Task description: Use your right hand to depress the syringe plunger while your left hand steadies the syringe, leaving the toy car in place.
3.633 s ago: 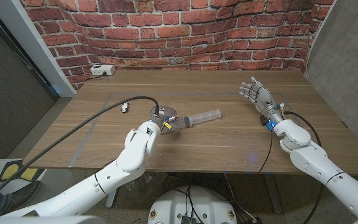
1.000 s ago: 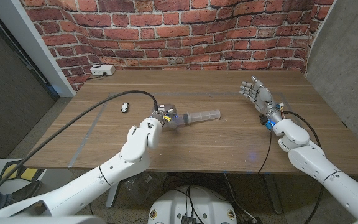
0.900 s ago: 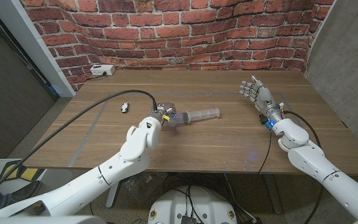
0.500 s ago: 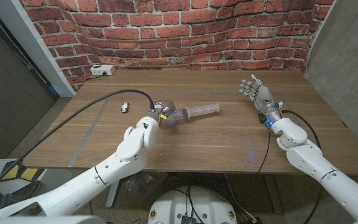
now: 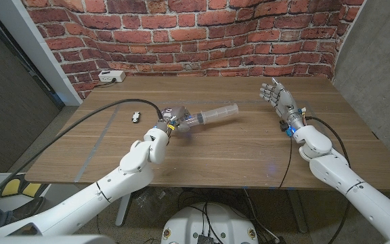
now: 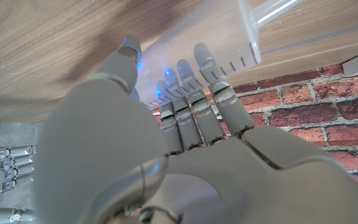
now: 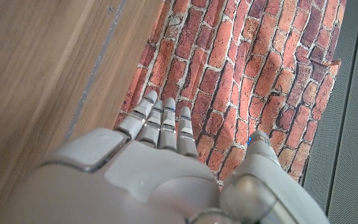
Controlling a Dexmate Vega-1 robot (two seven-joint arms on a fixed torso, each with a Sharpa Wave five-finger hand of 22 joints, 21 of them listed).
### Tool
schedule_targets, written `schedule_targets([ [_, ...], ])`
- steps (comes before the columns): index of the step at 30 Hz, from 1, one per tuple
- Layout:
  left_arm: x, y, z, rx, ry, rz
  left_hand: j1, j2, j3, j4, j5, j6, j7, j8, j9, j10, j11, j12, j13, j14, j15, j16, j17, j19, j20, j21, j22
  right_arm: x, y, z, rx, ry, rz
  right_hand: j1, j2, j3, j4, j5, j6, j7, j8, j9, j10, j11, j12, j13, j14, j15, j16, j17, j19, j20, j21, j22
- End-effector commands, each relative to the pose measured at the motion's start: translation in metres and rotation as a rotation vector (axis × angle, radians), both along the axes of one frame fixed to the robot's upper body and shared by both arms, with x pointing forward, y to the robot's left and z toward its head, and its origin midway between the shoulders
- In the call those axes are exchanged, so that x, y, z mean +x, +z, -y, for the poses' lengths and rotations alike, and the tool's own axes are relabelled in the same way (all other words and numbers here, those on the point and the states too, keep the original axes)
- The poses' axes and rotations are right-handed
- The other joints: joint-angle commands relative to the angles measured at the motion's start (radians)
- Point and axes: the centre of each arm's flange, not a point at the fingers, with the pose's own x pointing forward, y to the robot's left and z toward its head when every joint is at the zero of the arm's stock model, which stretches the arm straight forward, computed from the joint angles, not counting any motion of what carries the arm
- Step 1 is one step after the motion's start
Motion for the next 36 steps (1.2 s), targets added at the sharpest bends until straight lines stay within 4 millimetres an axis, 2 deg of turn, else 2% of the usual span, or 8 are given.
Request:
schedule_targets([
  [1, -0.002, 0.008, -0.015, -0.08, -0.028, 0.102, 0.095, 0.113, 0.069, 0.064, 0.005, 0.096, 0.044, 0.004, 0.003, 0.044, -0.036, 0.003, 0.004, 0.044, -0.053, -0.001, 0.003, 0.02, -0.021, 0.003, 0.002, -0.007, 0.02, -0.005, -0.01, -0.013, 0.066, 0.007, 0.001, -0.002, 0.003, -0.002, 0.007, 0.002, -0.003, 0.006, 0.01, 0.001, -0.001, 0.005, 0.007, -0.001, 0.001, 0.005, 0.006, -0.001, 0.002, 0.001],
  [12, 0.0, 0.016, -0.022, -0.177, -0.165, 0.169, 0.095, 0.113, 0.073, 0.064, 0.003, 0.1, 0.045, 0.001, 0.003, 0.044, -0.034, 0.001, 0.009, 0.038, -0.053, -0.007, 0.003, 0.016, -0.022, 0.001, 0.004, -0.01, 0.04, -0.013, -0.039, -0.015, 0.115, 0.003, -0.001, -0.005, 0.005, -0.003, 0.012, 0.003, -0.002, 0.006, 0.015, 0.0, 0.0, 0.005, 0.007, -0.001, 0.001, 0.006, 0.004, 0.001, 0.001, 0.001],
  [17, 0.001, 0.019, -0.026, -0.214, -0.213, 0.238, 0.095, 0.112, 0.074, 0.064, 0.002, 0.104, 0.042, 0.001, 0.003, 0.045, -0.034, 0.001, 0.011, 0.04, -0.053, -0.008, 0.003, 0.015, -0.023, 0.001, 0.004, -0.009, 0.044, -0.014, -0.047, -0.036, 0.133, -0.001, -0.004, -0.008, 0.006, -0.002, 0.014, 0.003, -0.001, 0.006, 0.015, -0.001, 0.0, 0.005, 0.007, -0.001, 0.001, 0.006, 0.004, 0.001, 0.001, 0.001],
  [18, 0.001, 0.019, -0.026, -0.217, -0.222, 0.248, 0.095, 0.112, 0.075, 0.064, 0.001, 0.105, 0.041, 0.001, 0.003, 0.045, -0.035, 0.001, 0.011, 0.041, -0.053, -0.007, 0.003, 0.015, -0.023, 0.001, 0.004, -0.009, 0.044, -0.014, -0.042, -0.042, 0.134, -0.008, -0.009, -0.013, 0.008, -0.002, 0.048, -0.001, 0.011, 0.006, 0.017, 0.0, 0.0, 0.006, 0.006, -0.001, 0.002, 0.007, 0.003, 0.001, 0.0, 0.001],
  [23, 0.003, 0.018, -0.029, -0.23, -0.247, 0.268, 0.094, 0.111, 0.075, 0.064, 0.0, 0.108, 0.038, 0.001, 0.003, 0.047, -0.036, 0.0, 0.012, 0.041, -0.052, -0.008, 0.003, 0.015, -0.023, 0.002, 0.004, -0.01, 0.044, -0.018, -0.044, -0.062, 0.164, -0.01, -0.011, -0.015, 0.008, -0.001, 0.061, -0.001, 0.015, 0.007, 0.019, 0.0, 0.001, 0.006, 0.006, -0.002, 0.002, 0.007, 0.003, 0.001, 0.0, 0.001],
  [29, 0.007, 0.018, -0.031, -0.254, -0.274, 0.269, 0.092, 0.109, 0.076, 0.064, -0.001, 0.105, 0.036, -0.003, 0.003, 0.047, -0.036, -0.003, 0.012, 0.041, -0.054, -0.01, 0.003, 0.014, -0.022, 0.002, 0.005, -0.017, 0.047, -0.02, -0.064, -0.135, 0.208, -0.012, -0.012, -0.018, 0.008, 0.001, 0.013, -0.011, -0.006, 0.007, 0.017, -0.002, -0.001, 0.005, 0.004, -0.004, 0.001, 0.006, 0.001, 0.001, -0.001, 0.001],
  [36, 0.012, 0.021, -0.033, -0.275, -0.283, 0.263, 0.092, 0.109, 0.077, 0.065, -0.001, 0.108, 0.035, -0.004, 0.003, 0.05, -0.037, -0.004, 0.012, 0.045, -0.056, -0.01, 0.003, 0.014, -0.023, 0.002, 0.005, -0.03, 0.05, -0.027, -0.08, -0.25, 0.285, -0.014, -0.015, -0.02, 0.008, 0.003, -0.005, -0.019, -0.012, 0.007, -0.008, -0.003, -0.011, 0.005, -0.017, -0.007, -0.006, 0.006, -0.017, -0.004, -0.007, 0.001],
])
